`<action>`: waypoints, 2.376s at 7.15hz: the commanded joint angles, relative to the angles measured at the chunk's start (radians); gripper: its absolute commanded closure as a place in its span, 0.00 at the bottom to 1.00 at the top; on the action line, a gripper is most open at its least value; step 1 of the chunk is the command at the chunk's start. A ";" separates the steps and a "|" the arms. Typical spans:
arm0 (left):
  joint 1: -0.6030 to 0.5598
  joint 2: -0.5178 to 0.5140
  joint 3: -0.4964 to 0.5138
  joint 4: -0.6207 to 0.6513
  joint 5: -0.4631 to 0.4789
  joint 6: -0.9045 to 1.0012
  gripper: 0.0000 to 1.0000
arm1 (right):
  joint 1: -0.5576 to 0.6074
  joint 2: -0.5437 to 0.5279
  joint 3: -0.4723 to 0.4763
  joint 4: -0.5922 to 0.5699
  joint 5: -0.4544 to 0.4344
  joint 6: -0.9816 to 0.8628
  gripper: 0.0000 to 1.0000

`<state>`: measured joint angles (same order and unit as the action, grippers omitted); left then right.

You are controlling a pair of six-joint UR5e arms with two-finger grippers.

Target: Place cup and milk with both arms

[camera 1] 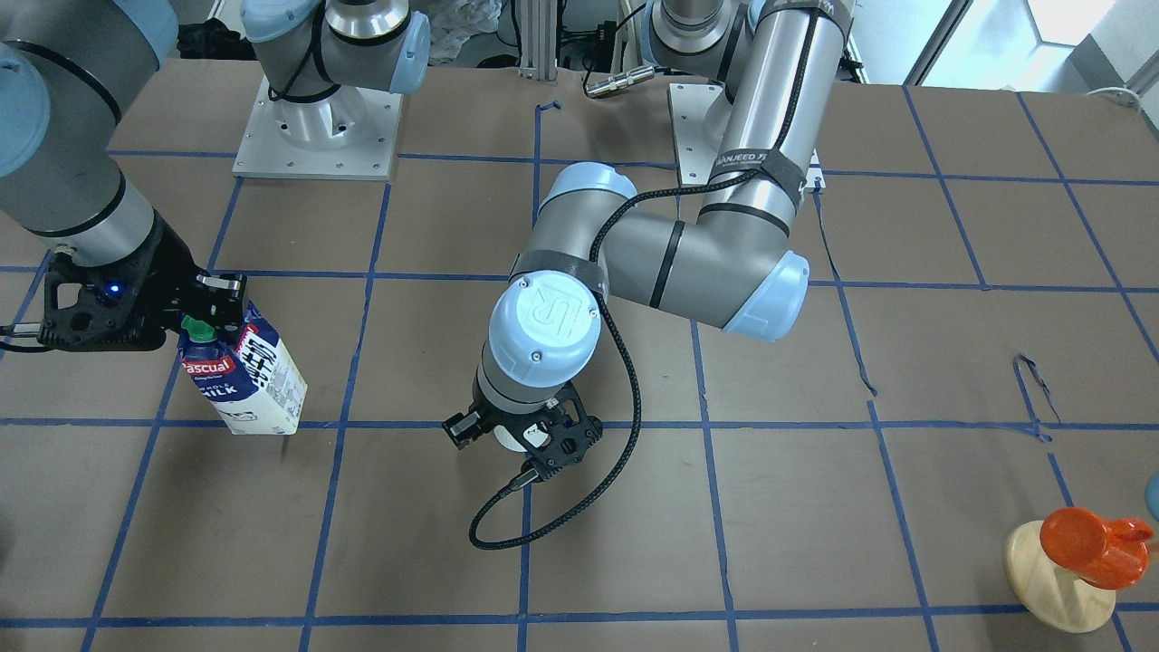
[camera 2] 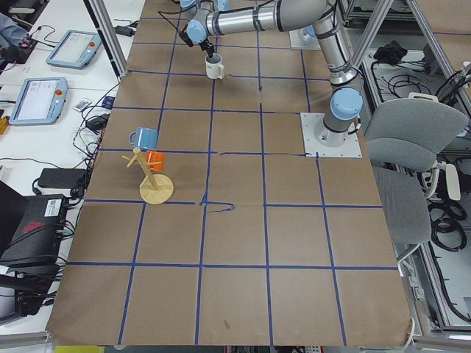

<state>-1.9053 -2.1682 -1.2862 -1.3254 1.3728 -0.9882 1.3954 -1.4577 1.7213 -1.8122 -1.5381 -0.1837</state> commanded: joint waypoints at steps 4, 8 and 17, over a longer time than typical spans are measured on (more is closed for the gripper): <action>0.110 0.310 0.036 -0.412 0.153 0.375 0.00 | 0.241 0.124 -0.204 0.057 0.006 0.272 0.80; 0.316 0.468 -0.088 -0.414 0.155 0.932 0.00 | 0.364 0.229 -0.246 0.057 0.009 0.333 0.80; 0.368 0.602 -0.280 -0.285 0.158 1.001 0.00 | 0.401 0.275 -0.244 0.044 0.009 0.379 0.52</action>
<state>-1.5414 -1.6011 -1.5240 -1.6116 1.5305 0.0147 1.7961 -1.1841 1.4780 -1.7676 -1.5283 0.1946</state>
